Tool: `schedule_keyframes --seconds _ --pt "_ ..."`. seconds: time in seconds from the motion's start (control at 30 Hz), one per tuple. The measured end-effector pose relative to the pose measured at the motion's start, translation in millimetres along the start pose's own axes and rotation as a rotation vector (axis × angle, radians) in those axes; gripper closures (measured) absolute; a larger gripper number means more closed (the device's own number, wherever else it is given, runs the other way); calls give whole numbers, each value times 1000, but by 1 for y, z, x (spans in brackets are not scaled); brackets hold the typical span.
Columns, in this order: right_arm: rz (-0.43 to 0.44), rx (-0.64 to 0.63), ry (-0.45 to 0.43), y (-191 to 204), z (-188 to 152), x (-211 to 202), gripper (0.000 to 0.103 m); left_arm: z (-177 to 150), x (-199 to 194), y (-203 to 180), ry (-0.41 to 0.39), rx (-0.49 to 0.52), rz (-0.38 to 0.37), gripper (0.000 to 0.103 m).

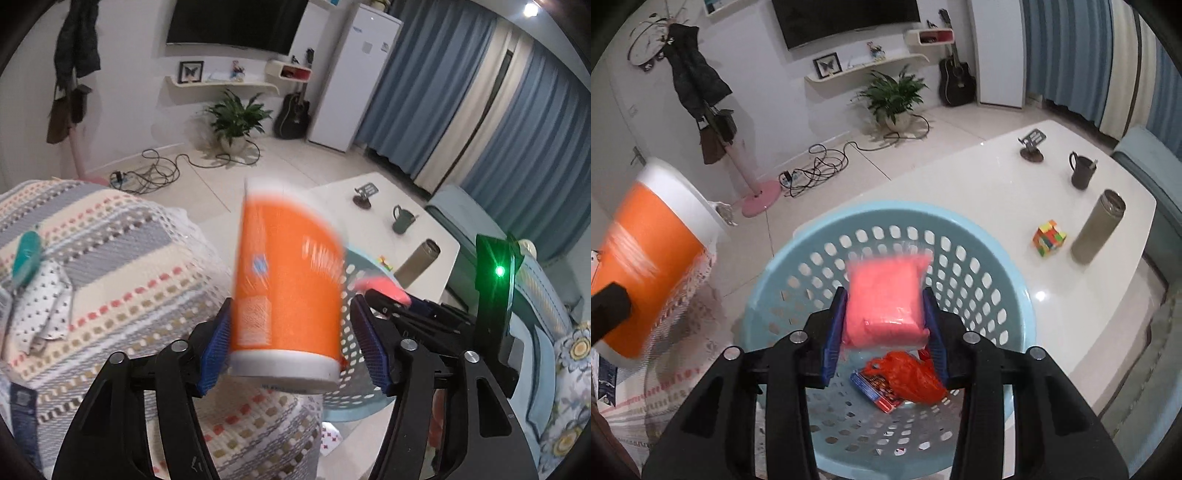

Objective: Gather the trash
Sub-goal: 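Carry the orange cup and pink packet to the basket and release both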

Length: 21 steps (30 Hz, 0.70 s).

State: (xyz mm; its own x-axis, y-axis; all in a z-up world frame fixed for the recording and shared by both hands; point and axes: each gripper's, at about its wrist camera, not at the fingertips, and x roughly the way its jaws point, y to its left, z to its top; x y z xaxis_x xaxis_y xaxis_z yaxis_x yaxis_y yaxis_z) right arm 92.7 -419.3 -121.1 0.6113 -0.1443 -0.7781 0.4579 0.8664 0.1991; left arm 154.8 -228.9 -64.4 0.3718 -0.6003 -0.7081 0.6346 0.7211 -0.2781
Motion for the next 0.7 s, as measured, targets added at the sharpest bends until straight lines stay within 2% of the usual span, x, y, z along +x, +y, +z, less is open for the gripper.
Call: schedule_keyframes --seconds 0.1,0.4,0.7 --pt "-10 24 6 -9 -1 3 48 -3 3 2 6 -8 -5 35" --pt "5 15 9 -3 -6 -3 48 -15 -19 15 -18 -36 6 34" --pt "56 -79 -73 47 -4 -45 48 -26 -81 37 -119 -80 47 34"
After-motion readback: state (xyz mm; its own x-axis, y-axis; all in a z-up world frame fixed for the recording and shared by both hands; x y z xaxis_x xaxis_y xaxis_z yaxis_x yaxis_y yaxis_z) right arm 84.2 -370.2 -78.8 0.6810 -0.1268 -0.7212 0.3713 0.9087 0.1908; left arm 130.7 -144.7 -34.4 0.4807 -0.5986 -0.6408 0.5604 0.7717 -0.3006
